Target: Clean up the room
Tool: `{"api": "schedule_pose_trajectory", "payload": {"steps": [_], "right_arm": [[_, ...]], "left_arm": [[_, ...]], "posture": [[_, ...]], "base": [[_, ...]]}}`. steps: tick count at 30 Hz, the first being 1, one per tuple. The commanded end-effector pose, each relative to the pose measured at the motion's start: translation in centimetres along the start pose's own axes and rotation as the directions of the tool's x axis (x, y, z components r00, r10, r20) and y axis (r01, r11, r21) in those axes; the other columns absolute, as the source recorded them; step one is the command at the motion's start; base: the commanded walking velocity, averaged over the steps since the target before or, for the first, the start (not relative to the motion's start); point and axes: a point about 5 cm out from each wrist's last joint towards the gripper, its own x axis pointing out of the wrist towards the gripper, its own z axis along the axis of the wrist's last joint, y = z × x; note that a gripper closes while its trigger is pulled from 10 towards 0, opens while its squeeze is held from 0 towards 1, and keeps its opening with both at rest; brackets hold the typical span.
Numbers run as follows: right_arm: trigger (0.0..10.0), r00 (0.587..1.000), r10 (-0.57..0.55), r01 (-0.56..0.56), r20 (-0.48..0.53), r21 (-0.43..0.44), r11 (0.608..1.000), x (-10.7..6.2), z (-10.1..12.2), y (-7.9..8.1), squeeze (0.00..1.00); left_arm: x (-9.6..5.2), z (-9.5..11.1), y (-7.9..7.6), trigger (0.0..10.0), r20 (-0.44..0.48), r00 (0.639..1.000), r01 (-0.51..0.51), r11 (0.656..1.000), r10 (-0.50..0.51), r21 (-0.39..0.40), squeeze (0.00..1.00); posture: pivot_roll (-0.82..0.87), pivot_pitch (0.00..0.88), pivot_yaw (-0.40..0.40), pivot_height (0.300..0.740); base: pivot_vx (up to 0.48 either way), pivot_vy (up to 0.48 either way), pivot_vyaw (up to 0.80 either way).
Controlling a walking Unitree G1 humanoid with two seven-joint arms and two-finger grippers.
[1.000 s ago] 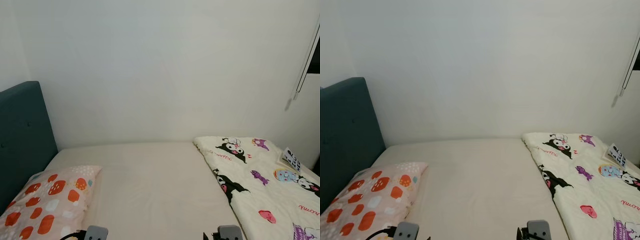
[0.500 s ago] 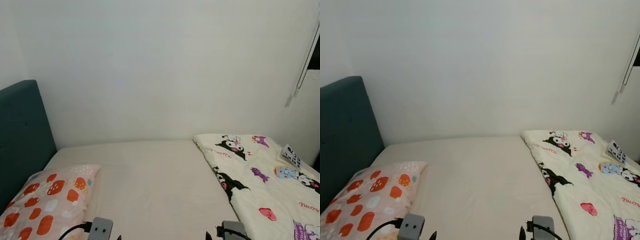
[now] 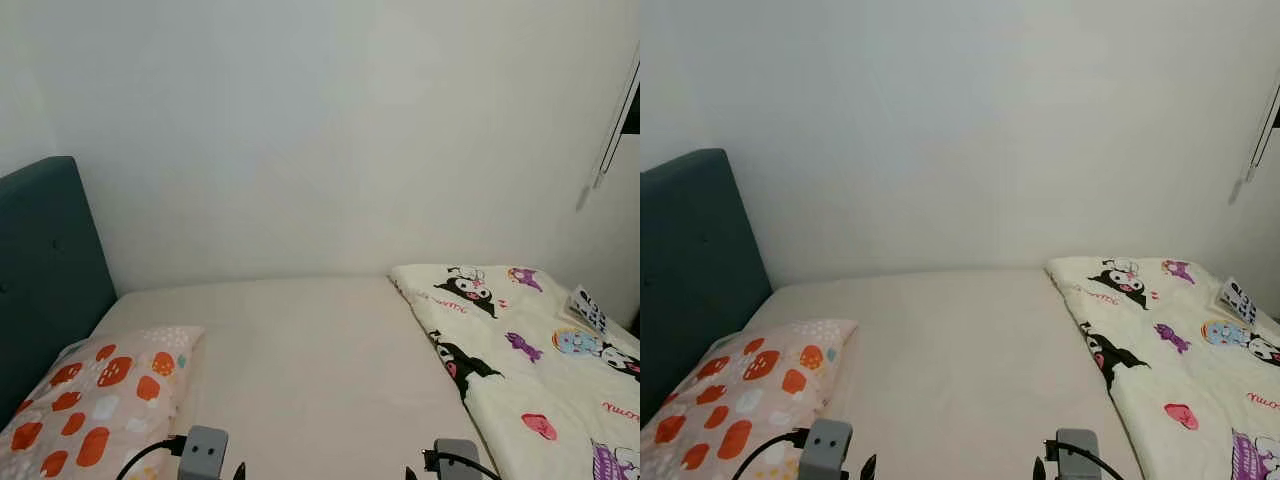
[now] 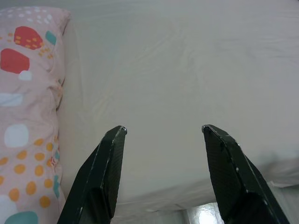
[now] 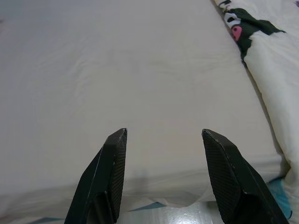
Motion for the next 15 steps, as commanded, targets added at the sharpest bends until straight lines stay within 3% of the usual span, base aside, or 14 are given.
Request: {"api": "schedule_pose_trajectory", "payload": {"steps": [1, 12, 15], "right_arm": [[10.0, 1.0, -0.003, 0.002, -0.006, -0.031, 1.0, -0.23, -0.18, -0.14, 0.0], [10.0, 1.0, -0.011, 0.011, -0.006, -0.046, 0.999, -0.25, -0.19, -0.34, 0.0], [10.0, 1.0, -0.008, 0.008, -0.01, -0.045, 0.999, -0.31, -0.18, -0.29, 0.0]], "left_arm": [[-0.05, -0.07, -0.19, 10.0, -0.011, 1.0, 0.006, 1.0, -0.006, 0.011, 0.0], [-0.13, -0.19, -0.44, 10.0, -0.015, 1.0, 0.01, 1.0, -0.01, 0.009, 0.0], [-0.17, -0.11, -0.59, 10.0, -0.011, 1.0, 0.014, 1.0, -0.014, 0.005, 0.0]], "posture": [[-0.02, 0.096, -0.019, 0.74], [-0.02, 0.092, -0.023, 0.74], [-0.02, 0.091, -0.024, 0.74]], "base": [[0.0, 0.0, 0.0], [0.0, 0.0, 0.0], [0.0, -0.315, 0.0]]}}
